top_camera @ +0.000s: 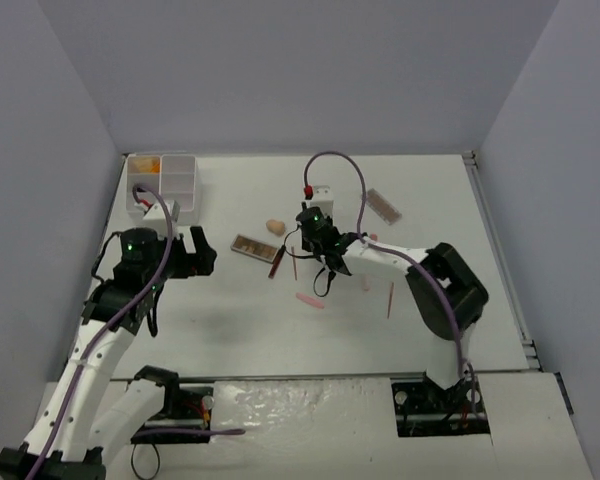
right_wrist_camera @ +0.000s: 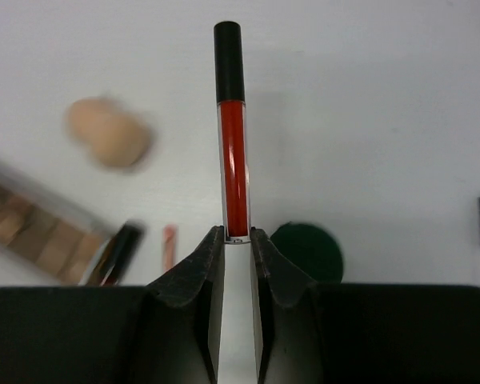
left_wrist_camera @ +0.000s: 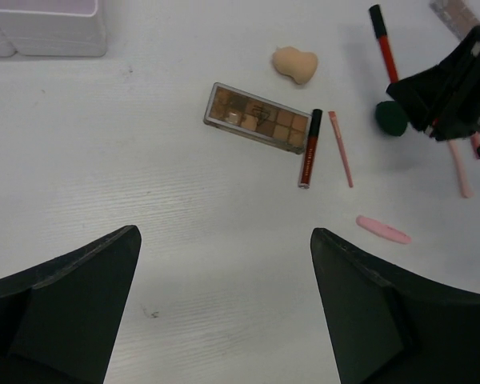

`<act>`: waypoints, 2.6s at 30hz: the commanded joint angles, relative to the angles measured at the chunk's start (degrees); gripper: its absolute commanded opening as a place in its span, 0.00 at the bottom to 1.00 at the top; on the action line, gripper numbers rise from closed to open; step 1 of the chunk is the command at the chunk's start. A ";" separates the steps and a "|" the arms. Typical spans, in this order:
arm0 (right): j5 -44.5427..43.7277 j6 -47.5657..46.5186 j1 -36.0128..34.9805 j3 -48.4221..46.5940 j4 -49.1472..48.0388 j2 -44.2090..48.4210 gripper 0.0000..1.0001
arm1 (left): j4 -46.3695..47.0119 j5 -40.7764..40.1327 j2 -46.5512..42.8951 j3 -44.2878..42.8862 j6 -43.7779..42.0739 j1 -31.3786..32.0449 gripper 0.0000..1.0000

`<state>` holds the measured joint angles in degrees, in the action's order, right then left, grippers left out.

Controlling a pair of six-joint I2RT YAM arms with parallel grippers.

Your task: Organize the makeup

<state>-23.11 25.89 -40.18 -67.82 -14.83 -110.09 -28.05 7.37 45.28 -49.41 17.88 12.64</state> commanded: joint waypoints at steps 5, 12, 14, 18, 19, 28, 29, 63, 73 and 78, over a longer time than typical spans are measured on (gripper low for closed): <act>21.53 -19.50 -12.31 14.63 -22.44 29.22 0.00 | 12.47 10.77 2.37 -9.16 10.15 -0.08 0.93; 26.62 -21.81 -18.42 16.56 -24.42 35.07 0.00 | 20.99 15.98 4.98 -9.78 19.65 0.10 0.95; 27.45 -21.35 -18.80 16.87 -25.31 35.52 0.00 | 22.90 16.32 5.15 -9.42 21.00 0.30 0.95; 29.02 -20.45 -19.05 17.88 -28.02 35.69 0.00 | 25.93 17.51 5.73 -8.09 23.88 0.97 0.92; 29.35 -20.30 -19.05 18.07 -28.58 35.74 0.00 | 26.33 18.11 5.96 -7.82 24.34 1.07 0.90; 27.04 -19.73 -19.05 20.26 -33.15 36.87 0.00 | 30.25 18.51 6.08 -3.93 30.27 3.67 0.75; 26.88 -19.71 -19.05 20.46 -33.34 37.07 0.00 | 30.27 18.26 6.16 -3.56 30.56 3.91 0.75; 11.47 -23.69 -17.91 24.80 -17.34 42.22 0.98 | 25.18 -8.40 18.64 -12.01 11.76 0.07 0.00; 4.39 -20.97 -13.29 36.07 -10.96 54.30 0.99 | 37.76 -10.57 39.84 -23.31 10.72 -18.87 0.00; 6.32 -19.70 -9.93 38.11 -10.78 56.95 0.99 | 42.63 -11.61 47.93 -28.56 12.07 -23.00 0.00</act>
<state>-15.92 4.55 -52.09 -30.02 -23.33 -55.36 4.99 -2.58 90.12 -72.40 29.97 -7.76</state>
